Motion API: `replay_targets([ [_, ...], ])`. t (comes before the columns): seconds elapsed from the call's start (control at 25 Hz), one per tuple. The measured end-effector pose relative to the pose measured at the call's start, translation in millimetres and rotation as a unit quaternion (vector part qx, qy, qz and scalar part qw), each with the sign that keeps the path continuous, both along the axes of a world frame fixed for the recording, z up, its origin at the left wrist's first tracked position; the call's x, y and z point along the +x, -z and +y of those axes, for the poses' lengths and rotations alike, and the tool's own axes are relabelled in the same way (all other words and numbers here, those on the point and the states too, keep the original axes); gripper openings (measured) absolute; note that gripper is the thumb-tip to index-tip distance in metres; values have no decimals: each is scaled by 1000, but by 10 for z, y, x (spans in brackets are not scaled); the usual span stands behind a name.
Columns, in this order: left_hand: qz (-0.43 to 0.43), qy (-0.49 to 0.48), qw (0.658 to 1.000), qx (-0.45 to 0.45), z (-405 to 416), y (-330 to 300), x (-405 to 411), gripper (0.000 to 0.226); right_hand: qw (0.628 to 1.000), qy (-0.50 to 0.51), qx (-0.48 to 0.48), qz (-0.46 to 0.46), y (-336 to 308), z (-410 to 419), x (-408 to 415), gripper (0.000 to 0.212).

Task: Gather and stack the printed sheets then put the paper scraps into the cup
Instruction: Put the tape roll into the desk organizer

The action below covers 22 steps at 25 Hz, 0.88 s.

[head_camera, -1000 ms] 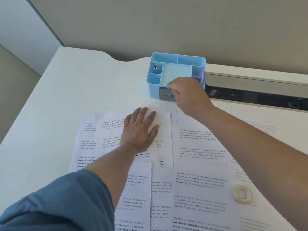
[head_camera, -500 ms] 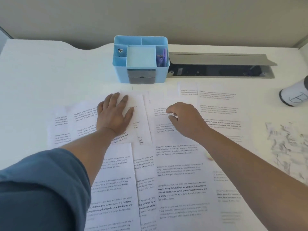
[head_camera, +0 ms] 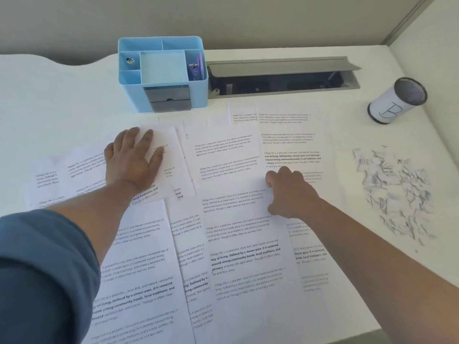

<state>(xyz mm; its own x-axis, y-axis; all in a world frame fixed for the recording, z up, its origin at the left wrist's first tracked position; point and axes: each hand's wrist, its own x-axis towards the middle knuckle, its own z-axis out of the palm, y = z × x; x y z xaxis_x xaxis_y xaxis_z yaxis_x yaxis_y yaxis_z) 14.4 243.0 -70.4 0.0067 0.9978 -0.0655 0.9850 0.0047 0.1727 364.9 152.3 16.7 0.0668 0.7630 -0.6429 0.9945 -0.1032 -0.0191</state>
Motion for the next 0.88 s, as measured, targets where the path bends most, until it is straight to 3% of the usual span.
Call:
replay_targets([
  [0.24, 2, 0, 1000, 8, 5, 1, -16, 64, 999, -16, 29, 5, 43, 1, 58, 42],
  [0.36, 4, 0, 1000, 7, 12, 3, -29, 64, 994, 22, 68, 86, -28, 143, -9, 36],
  [0.48, 1, -2, 1000, 3, 12, -14, -24, 64, 965, 90, 109, 219, -145, 331, -186, 28],
  [0.64, -5, -7, 1000, -4, 19, -35, -36, 64, 896, 182, 134, 382, -241, 659, -504, 21],
  [0.76, -5, -10, 1000, -16, 29, -35, -34, 65, 871, 187, 148, 430, -299, 974, -767, 29],
  [0.88, -11, -12, 1000, -19, 28, -37, -21, 64, 869, 131, 199, 433, -406, 1330, -1013, 46],
])
